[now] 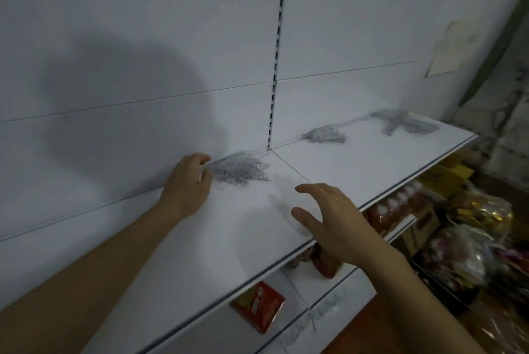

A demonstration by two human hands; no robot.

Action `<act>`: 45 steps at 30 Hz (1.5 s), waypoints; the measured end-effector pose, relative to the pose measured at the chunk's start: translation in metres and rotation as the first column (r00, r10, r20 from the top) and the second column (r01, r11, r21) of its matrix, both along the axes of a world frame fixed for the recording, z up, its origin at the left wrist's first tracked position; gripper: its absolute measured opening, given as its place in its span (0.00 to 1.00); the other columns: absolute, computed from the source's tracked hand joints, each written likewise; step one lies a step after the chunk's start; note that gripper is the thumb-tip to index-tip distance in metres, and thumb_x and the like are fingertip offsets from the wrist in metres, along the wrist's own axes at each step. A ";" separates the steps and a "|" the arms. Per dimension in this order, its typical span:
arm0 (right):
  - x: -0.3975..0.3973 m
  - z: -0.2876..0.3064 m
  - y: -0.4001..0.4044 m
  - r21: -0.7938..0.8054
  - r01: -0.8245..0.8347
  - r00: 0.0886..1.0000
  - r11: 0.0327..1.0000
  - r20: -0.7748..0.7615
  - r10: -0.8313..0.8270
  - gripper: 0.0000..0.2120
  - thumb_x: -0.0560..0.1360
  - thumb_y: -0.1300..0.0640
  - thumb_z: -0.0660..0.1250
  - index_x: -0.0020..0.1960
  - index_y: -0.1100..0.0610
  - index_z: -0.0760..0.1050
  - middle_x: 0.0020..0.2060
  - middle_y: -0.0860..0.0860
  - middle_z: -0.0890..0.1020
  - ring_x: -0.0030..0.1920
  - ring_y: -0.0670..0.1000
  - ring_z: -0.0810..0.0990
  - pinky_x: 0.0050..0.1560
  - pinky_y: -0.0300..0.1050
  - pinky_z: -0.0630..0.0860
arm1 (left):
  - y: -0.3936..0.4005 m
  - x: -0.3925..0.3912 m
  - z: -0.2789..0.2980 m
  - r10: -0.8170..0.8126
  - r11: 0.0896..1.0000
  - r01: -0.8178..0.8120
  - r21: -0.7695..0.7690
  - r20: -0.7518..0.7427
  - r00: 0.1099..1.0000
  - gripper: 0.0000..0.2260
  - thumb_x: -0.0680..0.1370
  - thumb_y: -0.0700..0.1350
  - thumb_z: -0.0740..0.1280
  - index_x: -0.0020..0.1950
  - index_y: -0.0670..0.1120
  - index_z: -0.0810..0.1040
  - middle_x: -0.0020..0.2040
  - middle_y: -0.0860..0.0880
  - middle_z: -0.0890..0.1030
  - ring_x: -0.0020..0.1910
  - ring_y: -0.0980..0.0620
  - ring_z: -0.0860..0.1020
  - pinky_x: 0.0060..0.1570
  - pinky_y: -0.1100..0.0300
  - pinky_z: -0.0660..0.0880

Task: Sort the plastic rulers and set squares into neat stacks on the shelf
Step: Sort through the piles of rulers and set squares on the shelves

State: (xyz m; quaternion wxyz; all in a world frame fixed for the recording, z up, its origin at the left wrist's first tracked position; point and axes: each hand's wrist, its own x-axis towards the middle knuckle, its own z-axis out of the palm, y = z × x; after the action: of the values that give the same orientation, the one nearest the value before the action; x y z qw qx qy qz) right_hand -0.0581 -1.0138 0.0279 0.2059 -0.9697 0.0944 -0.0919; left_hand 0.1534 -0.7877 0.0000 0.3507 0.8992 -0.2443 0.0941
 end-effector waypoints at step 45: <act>0.136 -0.007 0.815 -0.114 -0.729 0.679 0.675 -0.251 0.690 0.28 0.80 0.43 0.62 0.76 0.52 0.63 0.76 0.52 0.65 0.75 0.57 0.63 0.72 0.60 0.64 | 0.850 -0.173 -0.019 0.673 0.734 -0.668 0.123 0.007 0.740 0.23 0.82 0.57 0.56 0.73 0.48 0.69 0.71 0.49 0.71 0.66 0.49 0.72 0.70 0.47 0.63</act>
State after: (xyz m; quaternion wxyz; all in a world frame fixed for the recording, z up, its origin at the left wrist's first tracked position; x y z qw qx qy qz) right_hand 0.0783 -0.1991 0.0207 0.1147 -0.9493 -0.2820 0.0781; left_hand -0.0201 0.0626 -0.0189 0.2443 0.9474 0.0976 0.1823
